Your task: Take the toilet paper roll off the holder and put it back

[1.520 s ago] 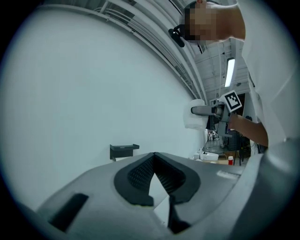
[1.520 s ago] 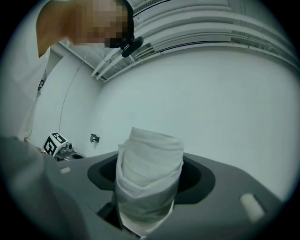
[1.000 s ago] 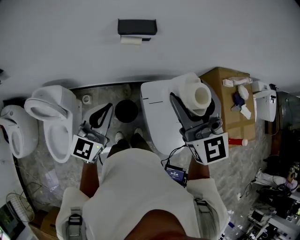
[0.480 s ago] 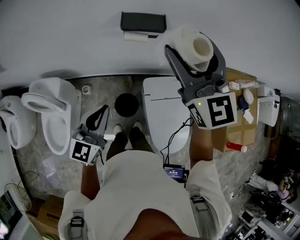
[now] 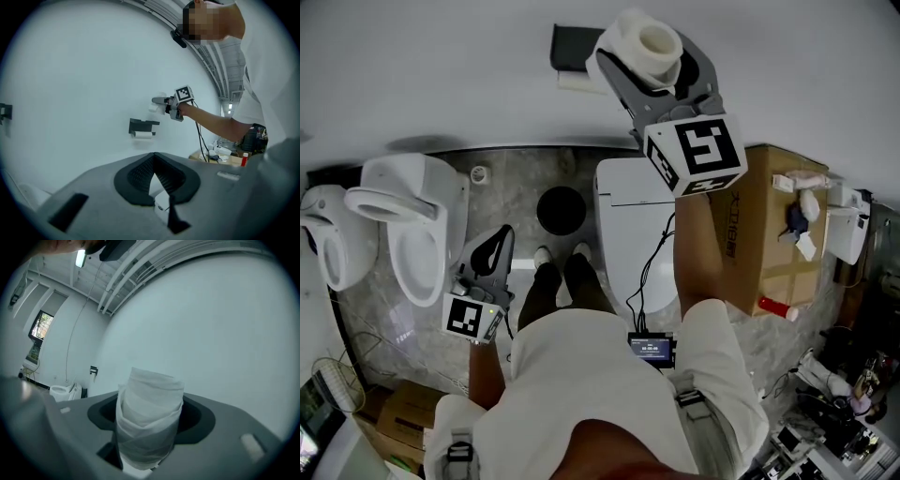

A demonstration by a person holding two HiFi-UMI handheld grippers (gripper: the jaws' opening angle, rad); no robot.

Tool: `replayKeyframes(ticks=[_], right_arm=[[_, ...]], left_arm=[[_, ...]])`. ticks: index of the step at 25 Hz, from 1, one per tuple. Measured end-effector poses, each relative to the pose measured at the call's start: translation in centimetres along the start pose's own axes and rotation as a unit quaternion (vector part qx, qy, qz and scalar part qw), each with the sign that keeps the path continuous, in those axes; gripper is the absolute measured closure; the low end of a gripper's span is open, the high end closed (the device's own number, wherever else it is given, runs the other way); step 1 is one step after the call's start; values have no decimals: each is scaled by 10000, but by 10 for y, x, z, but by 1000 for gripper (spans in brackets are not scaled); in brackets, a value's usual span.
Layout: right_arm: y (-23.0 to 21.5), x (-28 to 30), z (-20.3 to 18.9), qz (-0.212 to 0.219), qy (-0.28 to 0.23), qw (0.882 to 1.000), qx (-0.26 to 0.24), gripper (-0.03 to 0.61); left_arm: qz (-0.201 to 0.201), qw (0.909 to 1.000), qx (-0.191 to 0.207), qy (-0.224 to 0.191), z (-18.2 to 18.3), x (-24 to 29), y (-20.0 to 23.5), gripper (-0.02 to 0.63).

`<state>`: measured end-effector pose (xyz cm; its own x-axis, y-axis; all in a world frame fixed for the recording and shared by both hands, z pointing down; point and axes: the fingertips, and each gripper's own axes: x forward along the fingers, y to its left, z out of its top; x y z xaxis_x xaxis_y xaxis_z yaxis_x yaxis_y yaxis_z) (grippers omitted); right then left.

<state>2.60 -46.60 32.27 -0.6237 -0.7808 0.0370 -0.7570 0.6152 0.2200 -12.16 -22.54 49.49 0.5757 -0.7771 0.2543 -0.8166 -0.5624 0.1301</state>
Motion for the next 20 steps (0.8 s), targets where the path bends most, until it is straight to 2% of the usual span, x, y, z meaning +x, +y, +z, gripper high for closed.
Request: replayKeyframes(ticks=[8, 13, 20], right_arm=[[-17, 52, -53, -55, 461, 9986, 238, 261], [-21, 68, -68, -55, 596, 9977, 324, 261], [-25, 74, -69, -137, 613, 9976, 293, 261]], left_arm=[[164, 9998, -31, 99, -4, 2, 14, 612], [172, 9998, -18, 103, -3, 6, 17, 612], [171, 9998, 1, 99, -1, 8, 15, 612]])
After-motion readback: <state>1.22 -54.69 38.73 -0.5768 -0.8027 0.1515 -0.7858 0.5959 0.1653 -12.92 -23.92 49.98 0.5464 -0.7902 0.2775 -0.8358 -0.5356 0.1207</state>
